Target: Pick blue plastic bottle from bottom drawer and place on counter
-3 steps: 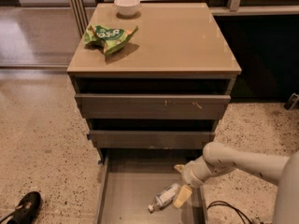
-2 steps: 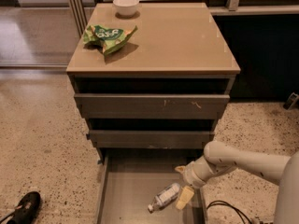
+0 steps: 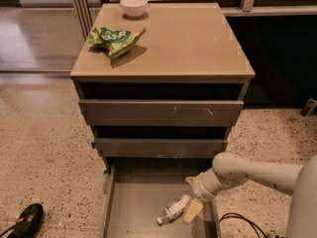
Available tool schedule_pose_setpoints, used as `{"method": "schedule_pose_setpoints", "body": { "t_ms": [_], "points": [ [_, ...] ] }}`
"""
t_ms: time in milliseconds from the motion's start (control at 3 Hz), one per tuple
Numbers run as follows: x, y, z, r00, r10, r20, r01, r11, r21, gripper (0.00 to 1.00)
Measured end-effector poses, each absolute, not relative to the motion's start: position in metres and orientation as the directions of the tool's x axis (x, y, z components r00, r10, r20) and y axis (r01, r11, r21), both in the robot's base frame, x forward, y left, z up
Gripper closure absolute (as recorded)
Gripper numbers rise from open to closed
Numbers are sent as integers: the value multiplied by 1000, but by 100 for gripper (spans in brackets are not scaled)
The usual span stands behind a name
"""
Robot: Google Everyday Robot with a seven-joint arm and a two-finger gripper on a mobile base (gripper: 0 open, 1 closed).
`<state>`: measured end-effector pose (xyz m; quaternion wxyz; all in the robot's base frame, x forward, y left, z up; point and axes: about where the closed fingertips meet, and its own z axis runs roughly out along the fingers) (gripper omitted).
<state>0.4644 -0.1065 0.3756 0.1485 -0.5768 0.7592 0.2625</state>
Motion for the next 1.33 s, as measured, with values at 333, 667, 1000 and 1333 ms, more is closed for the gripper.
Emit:
{"method": "schedule_pose_setpoints", "body": {
  "t_ms": [333,667,1000,1333],
  "points": [
    [488,-87,333,-340,-797,-499,-940,305,154,0],
    [487,-85,332,-336,-799,-498,-942,298,156,0],
    [485,-77,322,-300,-805,-511,-953,233,194,0],
    [473,-69,263,-314,-754,-577,-945,187,270,0]
  ]
}}
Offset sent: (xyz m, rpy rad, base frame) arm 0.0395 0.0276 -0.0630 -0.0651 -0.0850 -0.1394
